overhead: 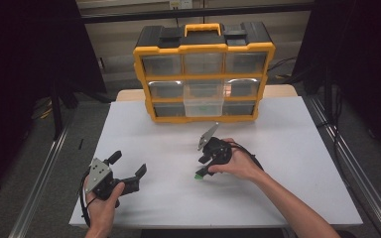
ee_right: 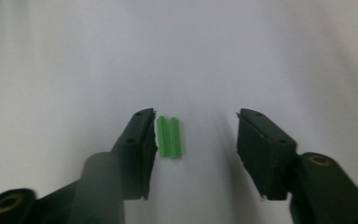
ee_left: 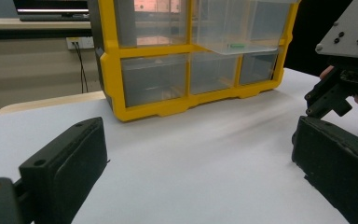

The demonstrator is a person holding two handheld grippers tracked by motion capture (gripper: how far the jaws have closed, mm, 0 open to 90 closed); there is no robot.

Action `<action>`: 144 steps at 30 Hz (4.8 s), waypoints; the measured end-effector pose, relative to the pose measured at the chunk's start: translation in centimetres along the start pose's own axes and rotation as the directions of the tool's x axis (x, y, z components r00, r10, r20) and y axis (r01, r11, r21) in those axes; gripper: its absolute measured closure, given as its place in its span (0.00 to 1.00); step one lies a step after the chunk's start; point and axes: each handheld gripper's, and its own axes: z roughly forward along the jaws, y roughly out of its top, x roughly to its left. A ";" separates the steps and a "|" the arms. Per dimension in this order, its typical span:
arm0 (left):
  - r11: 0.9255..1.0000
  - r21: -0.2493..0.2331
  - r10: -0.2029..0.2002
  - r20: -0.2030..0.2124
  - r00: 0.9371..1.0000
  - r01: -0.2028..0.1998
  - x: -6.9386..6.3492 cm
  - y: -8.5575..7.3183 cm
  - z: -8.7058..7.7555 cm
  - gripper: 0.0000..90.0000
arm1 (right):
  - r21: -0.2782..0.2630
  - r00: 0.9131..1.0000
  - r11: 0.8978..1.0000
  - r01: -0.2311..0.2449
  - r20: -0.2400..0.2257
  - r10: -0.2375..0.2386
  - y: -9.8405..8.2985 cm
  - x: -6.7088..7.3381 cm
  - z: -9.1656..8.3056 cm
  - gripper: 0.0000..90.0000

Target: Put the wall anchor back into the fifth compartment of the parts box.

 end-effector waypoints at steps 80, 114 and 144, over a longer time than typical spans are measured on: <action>1.000 -0.019 0.010 -0.002 1.000 -0.010 0.1 0.1 0.0 0.03 | -0.274 0.997 0.959 0.076 0.000 -0.079 3.1 -0.6 -8.7 0.94; 1.000 -0.020 0.001 -0.002 1.000 -0.001 0.2 0.0 0.1 0.03 | -0.294 0.983 0.952 0.089 0.182 -0.036 7.4 -3.5 -16.1 0.94; 1.000 -0.016 0.008 0.000 1.000 -0.008 0.3 0.0 0.1 0.03 | -0.105 0.964 0.994 -0.032 0.258 0.058 10.7 -8.5 -17.0 0.94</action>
